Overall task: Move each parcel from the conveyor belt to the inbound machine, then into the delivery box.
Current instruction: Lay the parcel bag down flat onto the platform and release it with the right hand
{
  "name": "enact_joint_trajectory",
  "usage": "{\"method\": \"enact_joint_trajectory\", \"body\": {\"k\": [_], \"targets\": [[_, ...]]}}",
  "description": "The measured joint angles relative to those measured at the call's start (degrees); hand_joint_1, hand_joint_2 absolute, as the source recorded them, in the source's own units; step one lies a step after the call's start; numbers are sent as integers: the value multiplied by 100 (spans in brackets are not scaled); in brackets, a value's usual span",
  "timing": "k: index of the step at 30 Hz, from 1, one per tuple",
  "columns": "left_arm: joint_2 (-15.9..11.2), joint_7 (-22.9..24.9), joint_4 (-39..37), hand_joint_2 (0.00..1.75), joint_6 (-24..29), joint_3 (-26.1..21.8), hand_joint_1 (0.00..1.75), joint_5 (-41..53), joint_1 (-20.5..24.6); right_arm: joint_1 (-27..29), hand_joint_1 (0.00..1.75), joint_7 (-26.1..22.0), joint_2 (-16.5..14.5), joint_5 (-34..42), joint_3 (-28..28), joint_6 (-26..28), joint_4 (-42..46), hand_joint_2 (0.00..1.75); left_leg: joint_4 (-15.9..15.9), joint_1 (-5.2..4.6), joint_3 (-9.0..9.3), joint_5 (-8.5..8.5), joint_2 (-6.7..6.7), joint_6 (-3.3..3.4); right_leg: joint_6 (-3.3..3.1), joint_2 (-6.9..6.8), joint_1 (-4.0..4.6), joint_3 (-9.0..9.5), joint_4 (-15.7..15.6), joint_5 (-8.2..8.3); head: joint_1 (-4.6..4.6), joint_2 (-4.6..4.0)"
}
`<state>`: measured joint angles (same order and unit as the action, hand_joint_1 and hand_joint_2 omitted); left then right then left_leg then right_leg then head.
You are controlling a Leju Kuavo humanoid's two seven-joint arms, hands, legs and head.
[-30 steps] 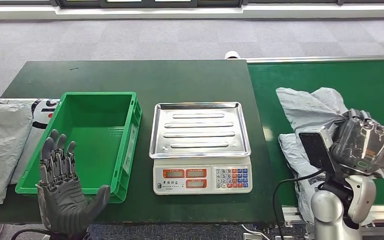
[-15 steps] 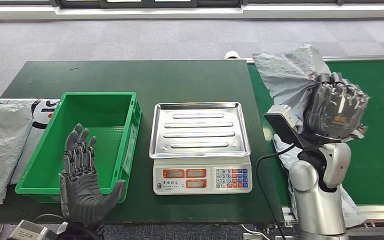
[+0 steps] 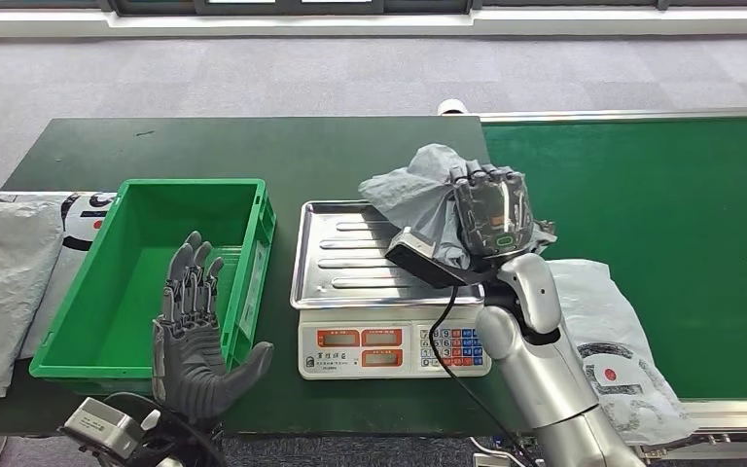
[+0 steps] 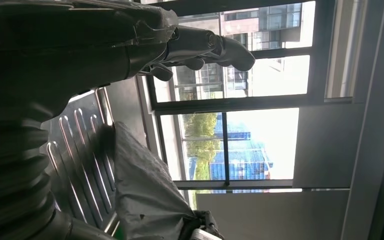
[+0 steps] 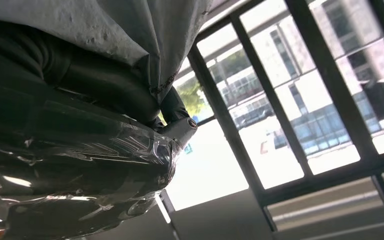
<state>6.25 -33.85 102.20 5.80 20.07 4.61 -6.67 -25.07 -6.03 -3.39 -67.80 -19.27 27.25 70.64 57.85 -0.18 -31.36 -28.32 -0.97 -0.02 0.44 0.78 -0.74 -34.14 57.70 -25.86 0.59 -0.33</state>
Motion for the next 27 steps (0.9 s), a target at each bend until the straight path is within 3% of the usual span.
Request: {"method": "enact_joint_trajectory", "body": {"k": [13, 22, 26, 27], "targets": [[0, 26, -46, 175, -79, 9, 0, -26, 15, -76, 175, -161, -70, 687, -563, -143, -743, 175, 0, 0, 1, 0, 0, 0, 0, 0, 1, -2, 0, 0, 0, 1], [3, 26, -44, 175, -159, 50, 0, 15, 48, 198, 175, -828, -98, 1092, -808, 166, -826, 175, 0, 0, 1, 0, 1, -1, -1, 0, 2, -3, 0, -1, 0, 1], [-1, 35, -44, 175, -206, 50, 0, 15, 84, 333, 6, -1156, -98, 1487, -927, -58, -827, 175, 0, 0, 0, -1, 0, -1, -1, 0, 2, -3, 0, -1, 0, 1], [-5, 37, -44, 175, -212, 50, 0, 15, 99, 360, 0, -1201, -98, 1550, -960, -116, -827, 175, 0, 0, 1, -1, 1, -1, -1, 0, 2, -3, 0, -1, 0, 1]]}}
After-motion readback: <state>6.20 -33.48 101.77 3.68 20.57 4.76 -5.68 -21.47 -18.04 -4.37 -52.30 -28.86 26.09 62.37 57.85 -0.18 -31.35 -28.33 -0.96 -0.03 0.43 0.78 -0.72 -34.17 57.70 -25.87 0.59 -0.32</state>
